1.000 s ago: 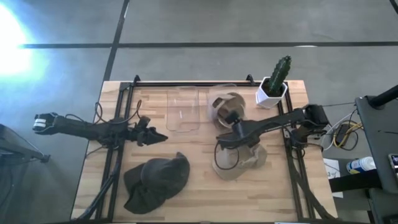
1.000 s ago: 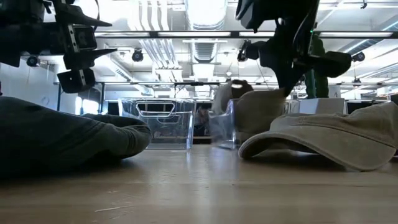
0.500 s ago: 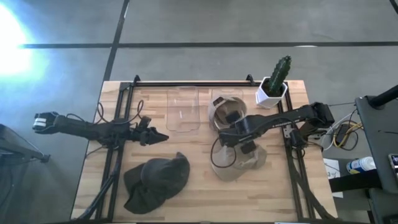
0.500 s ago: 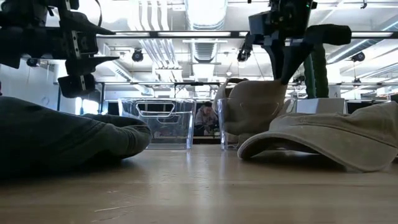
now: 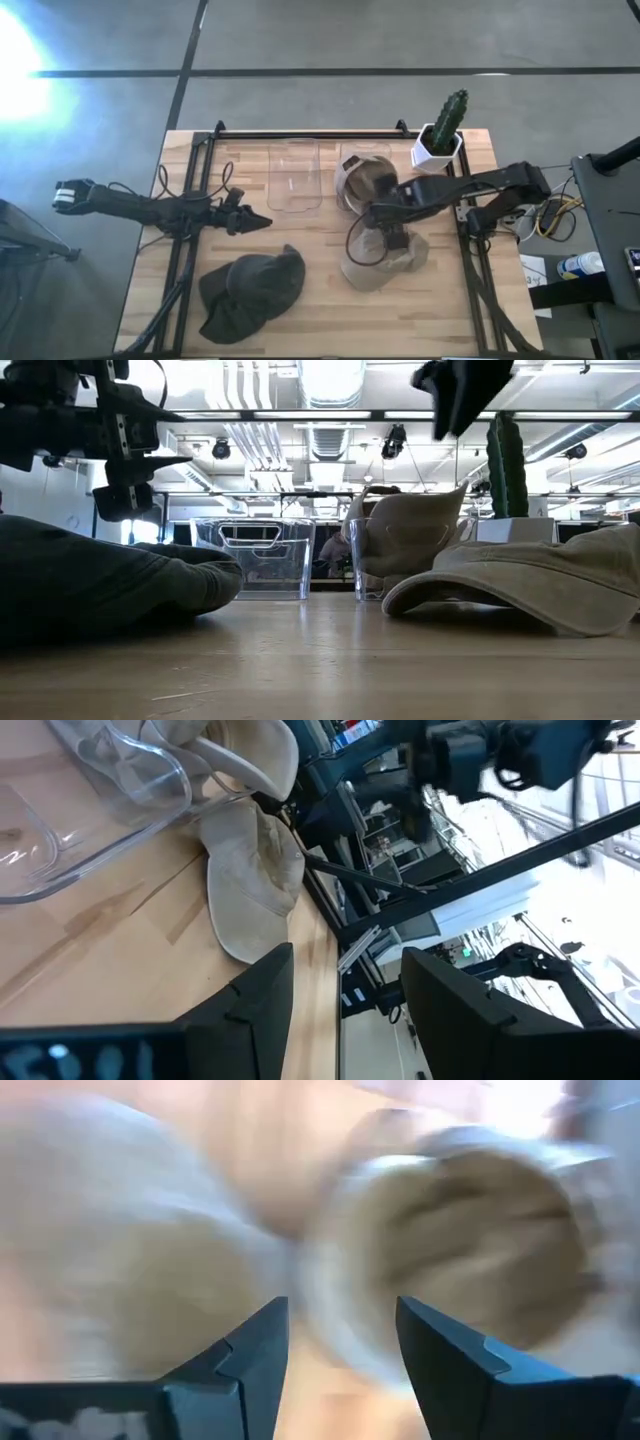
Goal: Pick & Place hat
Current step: Put the brown cap into the right transparent bin
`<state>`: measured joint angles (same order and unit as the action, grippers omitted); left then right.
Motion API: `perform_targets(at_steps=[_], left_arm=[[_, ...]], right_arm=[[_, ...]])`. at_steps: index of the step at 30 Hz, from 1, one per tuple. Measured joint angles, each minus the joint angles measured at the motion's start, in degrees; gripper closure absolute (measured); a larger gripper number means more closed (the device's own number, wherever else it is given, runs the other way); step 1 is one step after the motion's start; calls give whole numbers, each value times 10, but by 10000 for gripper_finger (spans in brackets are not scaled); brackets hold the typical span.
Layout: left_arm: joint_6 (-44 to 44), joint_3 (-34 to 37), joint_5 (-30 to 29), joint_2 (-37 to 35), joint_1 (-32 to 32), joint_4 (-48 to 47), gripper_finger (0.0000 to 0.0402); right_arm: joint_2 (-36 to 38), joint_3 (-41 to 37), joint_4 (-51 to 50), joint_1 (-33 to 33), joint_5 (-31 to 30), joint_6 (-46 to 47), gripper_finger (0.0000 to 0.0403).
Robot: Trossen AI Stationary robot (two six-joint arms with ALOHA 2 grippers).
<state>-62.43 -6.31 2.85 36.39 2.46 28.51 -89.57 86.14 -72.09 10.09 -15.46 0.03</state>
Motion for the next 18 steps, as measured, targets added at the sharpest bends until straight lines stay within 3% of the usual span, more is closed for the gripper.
perform_targets(at_steps=[4, 7, 15, 18], left_arm=[[-1, 0, 0, 6, 0, 1, 221], [-1, 0, 0, 11, 0, 0, 221], [3, 0, 0, 30, 0, 1, 221], [-4, 0, -4, 36, 0, 0, 221]], right_arm=[[4, -14, 0, 7, 173, 135, 219], [-4, -42, 1, 26, 226, 196, 222], [-37, -143, 85, 84, 235, 292, 231], [-46, -172, 151, 103, 201, 328, 234]])
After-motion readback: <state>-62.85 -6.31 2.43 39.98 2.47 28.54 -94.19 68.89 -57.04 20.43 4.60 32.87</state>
